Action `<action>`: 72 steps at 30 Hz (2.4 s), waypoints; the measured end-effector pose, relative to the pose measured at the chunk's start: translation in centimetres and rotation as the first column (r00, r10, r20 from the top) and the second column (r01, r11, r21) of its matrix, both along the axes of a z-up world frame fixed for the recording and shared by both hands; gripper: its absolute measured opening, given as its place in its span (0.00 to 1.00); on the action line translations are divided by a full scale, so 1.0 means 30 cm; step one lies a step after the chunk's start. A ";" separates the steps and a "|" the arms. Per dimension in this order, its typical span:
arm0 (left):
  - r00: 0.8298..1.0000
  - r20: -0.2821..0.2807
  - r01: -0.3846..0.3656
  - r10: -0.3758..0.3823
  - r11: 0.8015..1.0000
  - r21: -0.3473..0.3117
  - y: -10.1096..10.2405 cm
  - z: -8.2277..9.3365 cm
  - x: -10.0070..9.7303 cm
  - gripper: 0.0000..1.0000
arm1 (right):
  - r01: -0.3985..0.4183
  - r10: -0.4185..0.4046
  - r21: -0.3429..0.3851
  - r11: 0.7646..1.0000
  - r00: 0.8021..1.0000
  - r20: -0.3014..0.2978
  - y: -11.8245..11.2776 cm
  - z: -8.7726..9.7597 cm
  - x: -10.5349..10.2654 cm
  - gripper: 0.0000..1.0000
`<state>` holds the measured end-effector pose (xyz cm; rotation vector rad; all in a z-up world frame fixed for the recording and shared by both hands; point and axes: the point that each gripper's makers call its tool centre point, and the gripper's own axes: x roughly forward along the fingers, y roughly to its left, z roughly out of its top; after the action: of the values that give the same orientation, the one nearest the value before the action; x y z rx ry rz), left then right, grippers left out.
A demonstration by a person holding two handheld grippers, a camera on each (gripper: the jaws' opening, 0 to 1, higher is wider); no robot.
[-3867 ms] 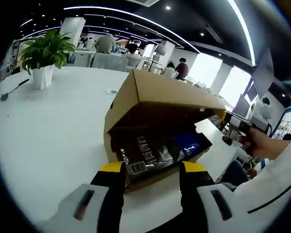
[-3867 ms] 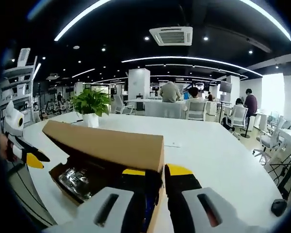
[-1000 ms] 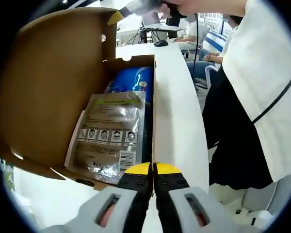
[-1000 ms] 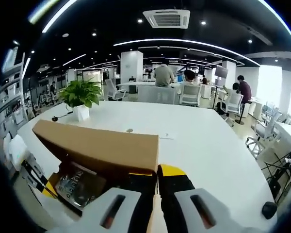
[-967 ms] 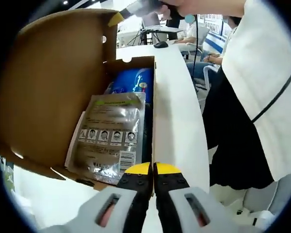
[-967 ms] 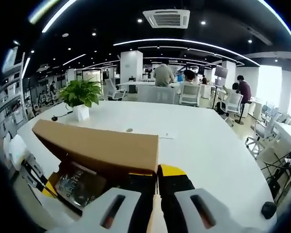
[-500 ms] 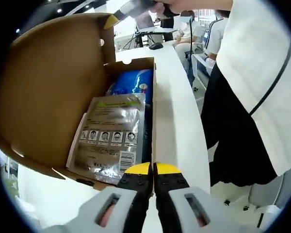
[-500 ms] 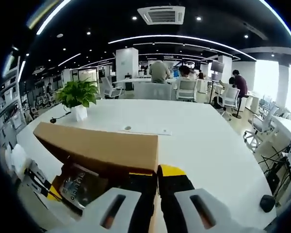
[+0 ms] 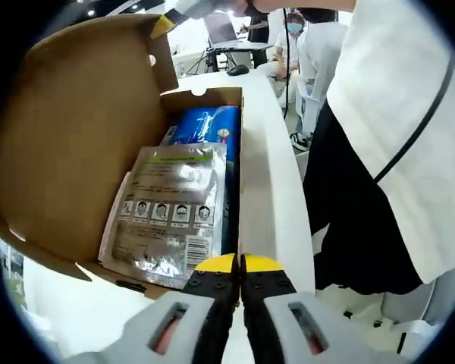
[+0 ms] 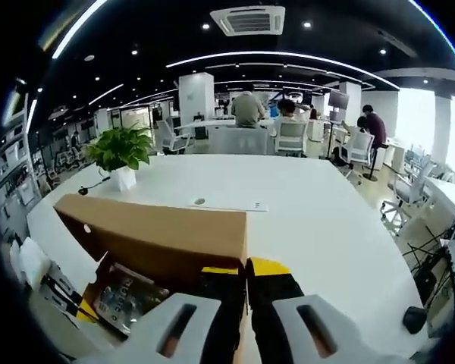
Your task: Operate the shoe box by opening the lid, removing the specified soft item, and placing it in the target area until the item is outside and the box remains undamaged.
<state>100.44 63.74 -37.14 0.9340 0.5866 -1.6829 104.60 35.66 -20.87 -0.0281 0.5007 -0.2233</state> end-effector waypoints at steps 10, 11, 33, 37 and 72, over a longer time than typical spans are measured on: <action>0.996 -0.006 -0.084 0.084 0.996 0.009 0.000 0.000 -0.011 0.02 | 0.031 -0.034 0.072 0.997 0.998 0.043 -0.028 -0.036 0.006 0.00; 0.996 0.003 -0.084 0.084 0.996 0.009 -0.001 -0.002 -0.012 0.02 | 0.031 -0.034 0.070 0.997 0.998 0.047 -0.028 -0.038 0.008 0.00; 0.996 0.047 -0.070 0.070 0.997 0.011 -0.001 -0.009 -0.008 0.02 | -0.009 0.011 -0.019 1.000 0.998 0.066 -0.052 -0.043 0.091 0.00; 0.996 0.064 -0.064 0.063 0.998 0.020 -0.007 -0.021 -0.009 0.02 | 0.004 -0.005 0.021 1.000 0.999 0.038 -0.067 -0.048 0.121 0.00; 0.999 0.028 -0.034 0.034 0.999 0.017 -0.011 -0.030 -0.012 0.01 | -0.050 0.049 -0.048 0.998 0.999 -0.019 -0.097 -0.083 0.229 0.00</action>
<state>100.08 63.40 -38.04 0.9533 0.5964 -1.6345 111.46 32.77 -23.36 -0.0901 0.5117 -0.1866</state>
